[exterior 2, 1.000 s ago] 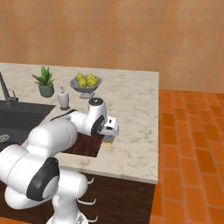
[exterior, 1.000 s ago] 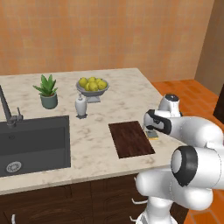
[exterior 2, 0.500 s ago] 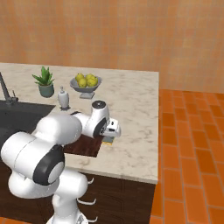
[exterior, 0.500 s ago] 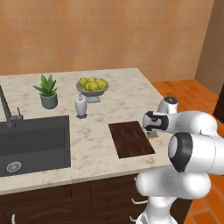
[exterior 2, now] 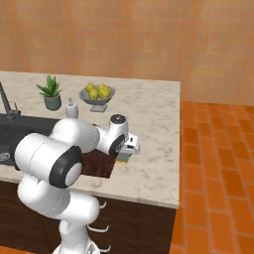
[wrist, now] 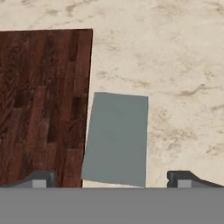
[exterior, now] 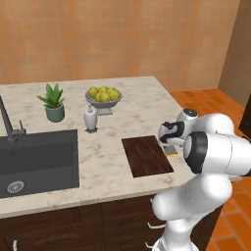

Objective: Pick up the sponge from the counter and clean the cutting board by briefly scrubbing or pressing down on the cutting board. Once finished, release the sponge.

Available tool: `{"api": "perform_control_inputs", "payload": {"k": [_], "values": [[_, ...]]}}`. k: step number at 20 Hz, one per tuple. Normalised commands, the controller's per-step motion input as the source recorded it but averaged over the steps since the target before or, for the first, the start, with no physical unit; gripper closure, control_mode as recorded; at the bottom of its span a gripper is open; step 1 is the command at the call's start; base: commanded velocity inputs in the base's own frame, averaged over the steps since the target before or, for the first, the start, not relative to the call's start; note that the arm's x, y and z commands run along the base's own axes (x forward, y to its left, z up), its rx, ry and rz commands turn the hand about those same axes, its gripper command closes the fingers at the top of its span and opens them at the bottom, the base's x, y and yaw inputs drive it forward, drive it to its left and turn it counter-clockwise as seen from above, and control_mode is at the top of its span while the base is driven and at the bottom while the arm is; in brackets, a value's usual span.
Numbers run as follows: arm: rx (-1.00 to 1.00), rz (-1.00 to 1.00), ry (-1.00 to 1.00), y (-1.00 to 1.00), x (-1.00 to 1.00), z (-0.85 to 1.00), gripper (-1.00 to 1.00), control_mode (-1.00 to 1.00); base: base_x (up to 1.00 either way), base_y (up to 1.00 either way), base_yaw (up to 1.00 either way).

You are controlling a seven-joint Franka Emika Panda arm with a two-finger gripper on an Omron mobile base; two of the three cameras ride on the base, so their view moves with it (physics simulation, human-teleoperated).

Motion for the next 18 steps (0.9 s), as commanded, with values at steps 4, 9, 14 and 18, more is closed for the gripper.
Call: {"api": "perform_control_inputs", "payload": {"k": [4,9,14,18], "values": [[0.00,0.00,0.00,0.00,0.23,-0.18,-1.00,-1.00,0.00,0.00,0.00],[0.00,0.00,-0.03,0.00,0.03,-0.39,-1.00,-1.00,0.00,0.00,0.00],[0.00,0.00,-0.02,0.00,0.10,-0.36,-1.00,-1.00,0.00,0.00,0.00],[0.00,0.00,0.00,0.00,0.13,-0.41,1.00,-1.00,0.00,0.00,0.00]]}}
